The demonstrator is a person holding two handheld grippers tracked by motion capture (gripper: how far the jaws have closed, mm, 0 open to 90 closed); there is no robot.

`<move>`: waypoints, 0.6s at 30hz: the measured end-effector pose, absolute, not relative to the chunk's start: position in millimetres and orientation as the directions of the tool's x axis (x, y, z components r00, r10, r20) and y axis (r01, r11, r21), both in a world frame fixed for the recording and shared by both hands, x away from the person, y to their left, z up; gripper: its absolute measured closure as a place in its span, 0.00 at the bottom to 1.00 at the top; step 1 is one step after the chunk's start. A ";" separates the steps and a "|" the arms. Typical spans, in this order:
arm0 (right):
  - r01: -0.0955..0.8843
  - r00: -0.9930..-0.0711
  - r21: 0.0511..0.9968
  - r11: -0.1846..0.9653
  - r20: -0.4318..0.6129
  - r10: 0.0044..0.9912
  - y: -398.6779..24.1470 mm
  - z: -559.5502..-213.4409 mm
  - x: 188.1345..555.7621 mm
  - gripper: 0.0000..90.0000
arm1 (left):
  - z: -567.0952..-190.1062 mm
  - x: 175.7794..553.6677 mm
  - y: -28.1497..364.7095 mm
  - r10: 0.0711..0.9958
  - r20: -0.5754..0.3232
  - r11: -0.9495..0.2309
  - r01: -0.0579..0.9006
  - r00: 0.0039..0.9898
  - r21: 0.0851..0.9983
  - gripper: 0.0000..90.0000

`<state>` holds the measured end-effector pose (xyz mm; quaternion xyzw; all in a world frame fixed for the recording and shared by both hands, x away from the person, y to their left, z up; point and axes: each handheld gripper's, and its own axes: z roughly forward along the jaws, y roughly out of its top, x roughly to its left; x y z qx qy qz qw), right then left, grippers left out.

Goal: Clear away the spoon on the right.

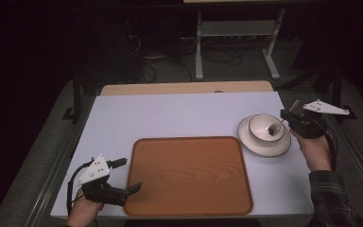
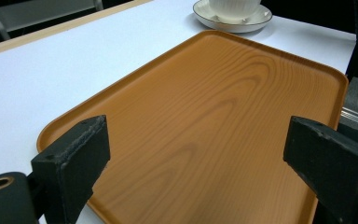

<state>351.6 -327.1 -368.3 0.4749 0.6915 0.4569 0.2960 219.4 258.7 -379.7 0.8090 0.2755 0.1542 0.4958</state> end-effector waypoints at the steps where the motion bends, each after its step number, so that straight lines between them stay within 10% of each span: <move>1: 0.380 -0.377 0.915 0.137 0.018 0.926 -326.5 -365.9 350.6 0.98 | -379.7 219.4 258.7 0.599 -0.024 -0.357 0.293 0.801 0.887 0.07; 18: 0.331 -0.444 0.923 0.194 -0.029 0.896 -313.0 -338.8 337.3 0.98 | -379.1 218.9 259.6 0.601 -0.019 -0.357 0.289 0.799 0.888 0.07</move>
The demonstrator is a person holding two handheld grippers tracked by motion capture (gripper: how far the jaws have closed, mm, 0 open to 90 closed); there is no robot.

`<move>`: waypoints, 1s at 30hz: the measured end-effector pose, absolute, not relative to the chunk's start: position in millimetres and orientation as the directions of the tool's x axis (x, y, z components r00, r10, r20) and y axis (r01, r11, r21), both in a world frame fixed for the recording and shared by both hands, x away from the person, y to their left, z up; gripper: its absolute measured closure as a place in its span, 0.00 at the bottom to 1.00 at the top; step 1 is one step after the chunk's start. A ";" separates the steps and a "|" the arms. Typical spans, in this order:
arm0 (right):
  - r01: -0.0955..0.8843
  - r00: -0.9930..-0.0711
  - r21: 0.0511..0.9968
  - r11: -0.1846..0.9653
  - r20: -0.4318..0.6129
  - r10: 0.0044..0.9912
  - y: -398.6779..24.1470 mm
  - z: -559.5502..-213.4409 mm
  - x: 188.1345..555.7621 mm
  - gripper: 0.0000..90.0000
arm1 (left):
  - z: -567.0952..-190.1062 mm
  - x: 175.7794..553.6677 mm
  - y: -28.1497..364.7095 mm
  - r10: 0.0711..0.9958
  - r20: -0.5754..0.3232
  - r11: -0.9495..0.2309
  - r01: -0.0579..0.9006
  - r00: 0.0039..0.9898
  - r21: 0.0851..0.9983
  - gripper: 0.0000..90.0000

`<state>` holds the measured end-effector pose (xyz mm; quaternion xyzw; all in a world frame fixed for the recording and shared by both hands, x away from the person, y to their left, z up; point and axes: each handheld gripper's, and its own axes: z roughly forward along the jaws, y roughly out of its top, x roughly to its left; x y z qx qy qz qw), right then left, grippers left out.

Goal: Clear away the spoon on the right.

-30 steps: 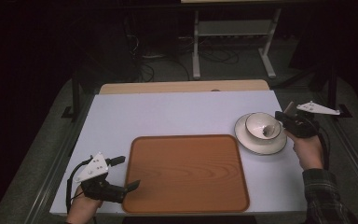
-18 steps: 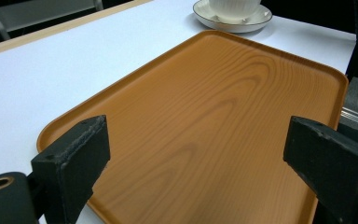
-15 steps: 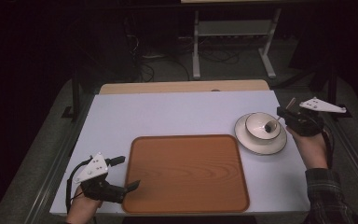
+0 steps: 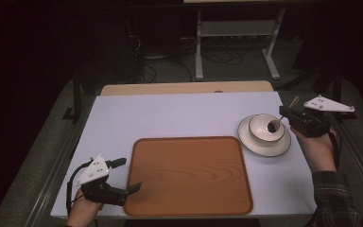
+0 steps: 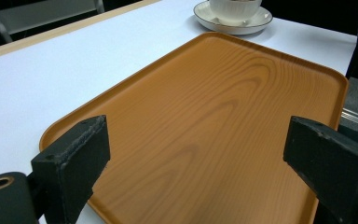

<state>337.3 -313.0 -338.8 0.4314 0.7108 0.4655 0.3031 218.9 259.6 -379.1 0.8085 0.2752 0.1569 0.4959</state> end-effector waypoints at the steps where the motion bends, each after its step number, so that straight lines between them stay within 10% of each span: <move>1: 0.328 -0.447 0.923 0.200 -0.035 0.894 -311.3 -337.5 336.6 0.98 | -379.0 218.8 259.7 0.600 -0.018 -0.357 0.288 0.800 0.889 0.07; 30: 0.315 -0.688 0.873 0.372 -0.060 0.723 -244.2 -337.9 331.9 0.98 | -379.1 218.8 260.7 0.603 -0.022 -0.353 0.291 0.797 0.889 0.07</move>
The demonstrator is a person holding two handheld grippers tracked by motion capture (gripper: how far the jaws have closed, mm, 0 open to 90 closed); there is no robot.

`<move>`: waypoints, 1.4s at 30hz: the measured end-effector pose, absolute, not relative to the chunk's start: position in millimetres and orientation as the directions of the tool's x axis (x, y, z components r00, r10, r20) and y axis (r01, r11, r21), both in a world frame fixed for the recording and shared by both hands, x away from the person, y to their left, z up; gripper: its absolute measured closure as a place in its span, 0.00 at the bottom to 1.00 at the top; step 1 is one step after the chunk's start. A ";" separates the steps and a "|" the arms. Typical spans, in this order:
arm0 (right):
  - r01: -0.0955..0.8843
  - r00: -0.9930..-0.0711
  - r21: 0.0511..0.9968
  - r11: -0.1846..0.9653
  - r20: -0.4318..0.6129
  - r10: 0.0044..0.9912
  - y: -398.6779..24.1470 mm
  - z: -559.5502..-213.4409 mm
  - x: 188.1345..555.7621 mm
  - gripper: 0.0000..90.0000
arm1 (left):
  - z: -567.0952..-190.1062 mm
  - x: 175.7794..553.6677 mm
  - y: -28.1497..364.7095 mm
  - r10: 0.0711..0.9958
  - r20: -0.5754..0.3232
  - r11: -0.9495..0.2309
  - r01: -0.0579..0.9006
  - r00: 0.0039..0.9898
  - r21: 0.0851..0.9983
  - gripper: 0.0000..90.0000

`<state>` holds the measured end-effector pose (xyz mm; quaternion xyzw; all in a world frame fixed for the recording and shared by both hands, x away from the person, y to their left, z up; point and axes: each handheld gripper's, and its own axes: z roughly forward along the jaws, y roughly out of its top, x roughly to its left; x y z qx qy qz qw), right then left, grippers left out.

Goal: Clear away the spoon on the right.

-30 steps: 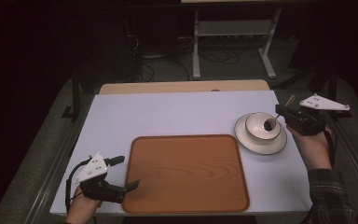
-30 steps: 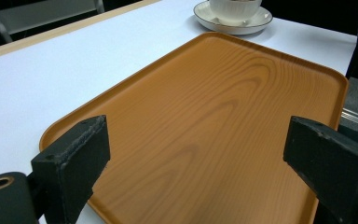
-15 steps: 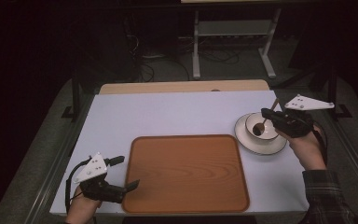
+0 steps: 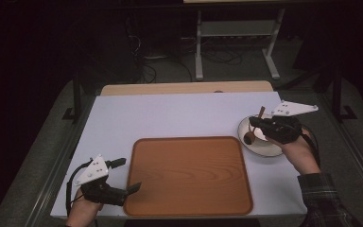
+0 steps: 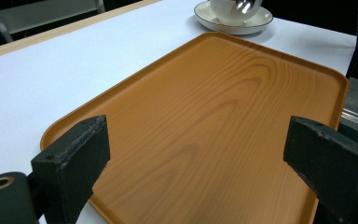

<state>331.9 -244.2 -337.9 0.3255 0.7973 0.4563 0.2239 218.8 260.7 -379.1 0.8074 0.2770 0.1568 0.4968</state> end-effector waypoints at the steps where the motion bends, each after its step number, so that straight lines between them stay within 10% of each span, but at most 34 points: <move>1: 0.316 -0.695 0.870 0.378 -0.059 0.717 -241.6 -338.7 331.6 0.98 | -379.1 218.8 260.7 0.603 -0.022 -0.353 0.291 0.798 0.889 0.07; 42: 0.318 -0.863 0.782 0.536 0.004 0.505 -167.5 -379.1 328.7 0.98 | -379.7 219.3 259.8 0.604 -0.025 -0.356 0.298 0.797 0.886 0.07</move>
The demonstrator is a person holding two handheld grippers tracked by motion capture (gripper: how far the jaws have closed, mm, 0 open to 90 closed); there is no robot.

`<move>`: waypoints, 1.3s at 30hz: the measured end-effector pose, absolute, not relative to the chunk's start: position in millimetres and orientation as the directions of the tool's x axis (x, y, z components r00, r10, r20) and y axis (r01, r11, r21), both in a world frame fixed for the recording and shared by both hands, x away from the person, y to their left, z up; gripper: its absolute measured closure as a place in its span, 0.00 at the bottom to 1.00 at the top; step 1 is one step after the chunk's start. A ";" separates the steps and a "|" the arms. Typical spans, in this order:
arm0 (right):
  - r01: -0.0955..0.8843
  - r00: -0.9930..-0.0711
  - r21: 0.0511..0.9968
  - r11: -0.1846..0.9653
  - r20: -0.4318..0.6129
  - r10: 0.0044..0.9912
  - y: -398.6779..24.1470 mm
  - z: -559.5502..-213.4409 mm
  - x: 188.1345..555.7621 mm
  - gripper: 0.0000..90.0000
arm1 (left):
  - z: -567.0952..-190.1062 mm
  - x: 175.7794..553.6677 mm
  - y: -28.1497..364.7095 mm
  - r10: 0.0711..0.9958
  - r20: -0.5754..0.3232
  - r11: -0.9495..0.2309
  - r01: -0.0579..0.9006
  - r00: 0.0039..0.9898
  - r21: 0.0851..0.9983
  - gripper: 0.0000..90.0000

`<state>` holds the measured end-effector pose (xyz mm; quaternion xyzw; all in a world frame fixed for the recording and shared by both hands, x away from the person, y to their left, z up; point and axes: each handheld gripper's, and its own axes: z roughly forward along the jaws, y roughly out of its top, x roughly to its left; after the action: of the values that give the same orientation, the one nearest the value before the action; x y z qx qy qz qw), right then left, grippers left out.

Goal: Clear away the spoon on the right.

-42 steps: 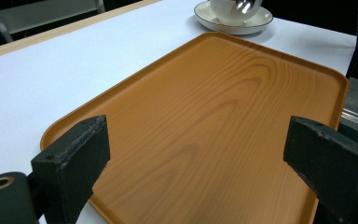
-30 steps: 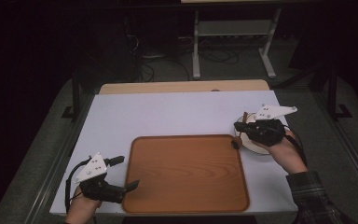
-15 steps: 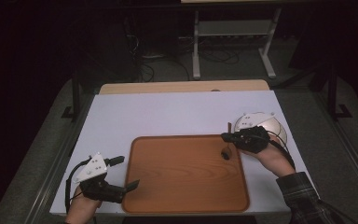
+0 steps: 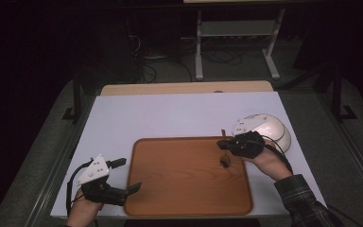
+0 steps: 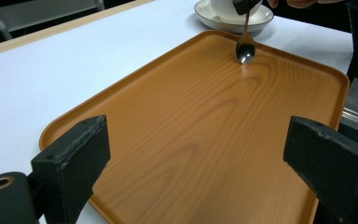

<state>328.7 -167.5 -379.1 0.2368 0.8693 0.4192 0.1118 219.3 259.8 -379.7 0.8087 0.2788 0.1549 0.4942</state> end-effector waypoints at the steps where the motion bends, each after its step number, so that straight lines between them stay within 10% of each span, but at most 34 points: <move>1: 0.317 -0.864 0.782 0.536 0.005 0.504 -166.2 -379.2 328.7 0.98 | -379.7 219.4 259.8 0.604 -0.025 -0.356 0.298 0.796 0.886 0.07; 39: 0.310 -0.923 0.653 0.691 0.032 0.384 -114.3 -417.9 338.0 0.94 | -380.0 219.7 259.5 0.604 -0.030 -0.356 0.303 0.797 0.884 0.07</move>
<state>338.0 -114.3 -417.9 0.1890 0.9180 0.3445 0.0536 219.7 259.5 -380.0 0.8090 0.2800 0.1525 0.4938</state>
